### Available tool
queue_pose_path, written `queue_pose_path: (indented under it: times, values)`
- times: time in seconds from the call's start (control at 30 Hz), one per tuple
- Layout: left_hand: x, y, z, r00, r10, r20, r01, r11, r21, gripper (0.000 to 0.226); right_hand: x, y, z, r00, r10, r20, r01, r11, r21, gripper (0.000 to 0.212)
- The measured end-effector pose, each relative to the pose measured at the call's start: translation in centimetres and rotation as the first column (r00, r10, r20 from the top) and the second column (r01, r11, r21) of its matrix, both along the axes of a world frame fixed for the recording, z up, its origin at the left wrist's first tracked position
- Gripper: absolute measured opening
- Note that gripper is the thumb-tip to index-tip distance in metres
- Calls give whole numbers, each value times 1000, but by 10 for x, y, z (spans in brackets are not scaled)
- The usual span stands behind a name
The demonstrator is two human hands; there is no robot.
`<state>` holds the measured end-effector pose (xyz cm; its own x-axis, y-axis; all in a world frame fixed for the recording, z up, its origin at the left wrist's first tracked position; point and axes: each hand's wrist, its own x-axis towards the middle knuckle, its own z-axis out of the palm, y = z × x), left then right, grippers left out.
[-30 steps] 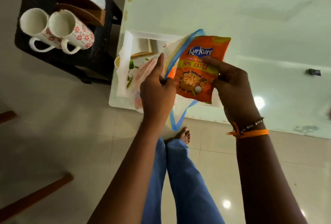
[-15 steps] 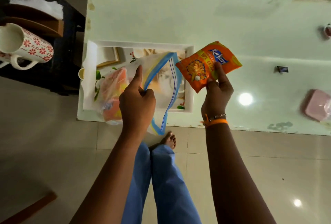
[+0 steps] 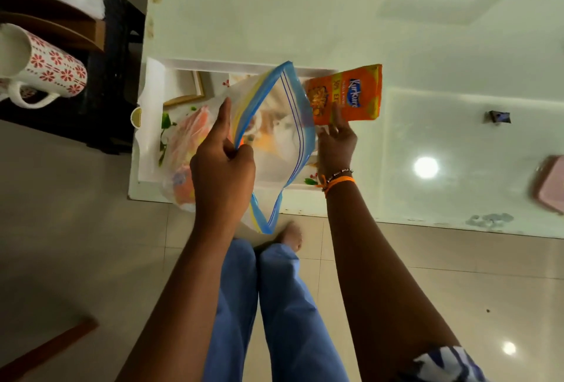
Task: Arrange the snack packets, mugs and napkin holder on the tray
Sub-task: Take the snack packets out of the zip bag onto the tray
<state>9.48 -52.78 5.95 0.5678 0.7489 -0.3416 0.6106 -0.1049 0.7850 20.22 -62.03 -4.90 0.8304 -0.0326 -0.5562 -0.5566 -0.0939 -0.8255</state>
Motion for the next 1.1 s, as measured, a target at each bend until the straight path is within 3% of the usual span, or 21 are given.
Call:
queue_pose_path:
  times: [0.13,0.2,0.27,0.37,0.43,0.5,0.57,0.63,0.7,0.8,0.93,1.0,1.1]
  values:
    - [-10,8,4,995,68,77,-64,997,-53,56,-13,-16,5,957,282,-75,-292,931,-219,42]
    - [-18,16,9,984,127,122,-118,990,-77,55,-22,-26,25,938,341,-60,-335,850,-406,40]
    - [-24,21,14,974,168,149,-153,982,-107,56,-30,-28,58,921,383,66,-285,781,-556,31]
    - [-36,30,20,958,227,174,-203,969,-143,55,-47,-3,112,842,469,268,-351,852,-389,26]
    - [-46,37,23,947,255,194,-228,962,-151,55,-61,25,133,733,603,314,-515,794,-323,28]
    - [-57,45,27,934,286,214,-254,953,-167,54,-74,56,135,577,778,250,-655,623,-427,28]
    - [-66,52,31,925,308,224,-272,946,-177,53,-80,87,119,430,901,66,-777,406,-482,31]
    - [-72,56,34,920,317,229,-277,942,-190,53,-83,113,95,258,953,-159,-877,162,-452,46]
    - [-79,58,36,919,309,243,-263,943,-206,53,-84,129,74,157,943,-294,-915,27,-403,60]
    - [-94,64,40,911,304,277,-242,941,-236,53,-93,146,56,172,944,-280,-899,34,-437,64]
    - [-113,76,51,875,330,355,-265,939,-220,50,-115,162,55,184,972,-143,-878,97,-469,55]
    - [-122,83,56,857,330,396,-276,942,-189,52,-128,171,59,205,978,-43,-861,159,-484,48]
    - [-128,93,52,867,326,376,-287,945,-156,52,-140,185,60,320,946,49,-807,299,-509,34]
